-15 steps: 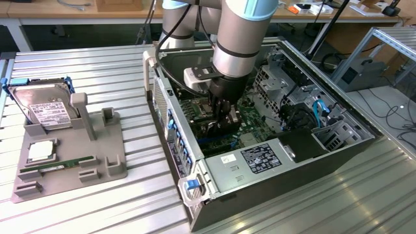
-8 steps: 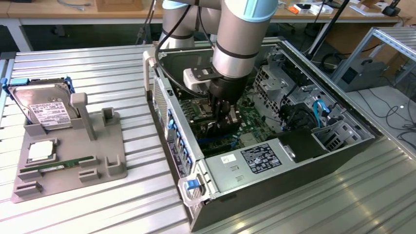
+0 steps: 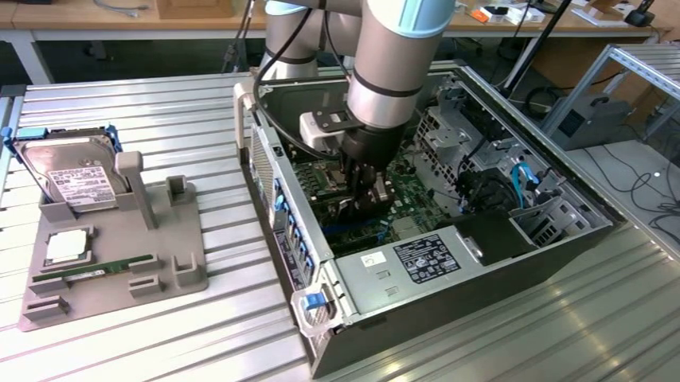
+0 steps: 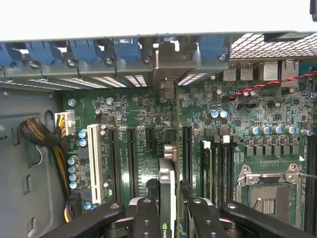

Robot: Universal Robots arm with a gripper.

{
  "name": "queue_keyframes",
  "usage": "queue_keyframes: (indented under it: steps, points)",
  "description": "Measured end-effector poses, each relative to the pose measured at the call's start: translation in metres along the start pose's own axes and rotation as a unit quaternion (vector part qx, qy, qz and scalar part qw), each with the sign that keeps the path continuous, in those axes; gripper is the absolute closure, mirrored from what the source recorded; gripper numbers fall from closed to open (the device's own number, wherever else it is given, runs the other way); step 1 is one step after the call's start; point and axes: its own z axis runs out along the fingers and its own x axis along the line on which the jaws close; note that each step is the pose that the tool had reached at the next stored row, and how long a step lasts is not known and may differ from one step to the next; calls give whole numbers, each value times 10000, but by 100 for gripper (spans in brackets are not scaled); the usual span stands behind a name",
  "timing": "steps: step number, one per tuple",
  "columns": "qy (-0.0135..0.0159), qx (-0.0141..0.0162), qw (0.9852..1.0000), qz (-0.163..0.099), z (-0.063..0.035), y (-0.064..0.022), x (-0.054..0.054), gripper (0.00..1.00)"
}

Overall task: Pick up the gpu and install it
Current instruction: 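Insert the gpu into the slot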

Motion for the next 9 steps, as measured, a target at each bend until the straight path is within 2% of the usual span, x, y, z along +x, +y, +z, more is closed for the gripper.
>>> queue_keyframes:
  steps: [3,6,9]
  points:
    - [-5,-1,10000,0,5,0,2,73]
    - [-33,-1,10000,0,9,0,6,73]
    - [-33,-1,10000,1,11,0,14,73]
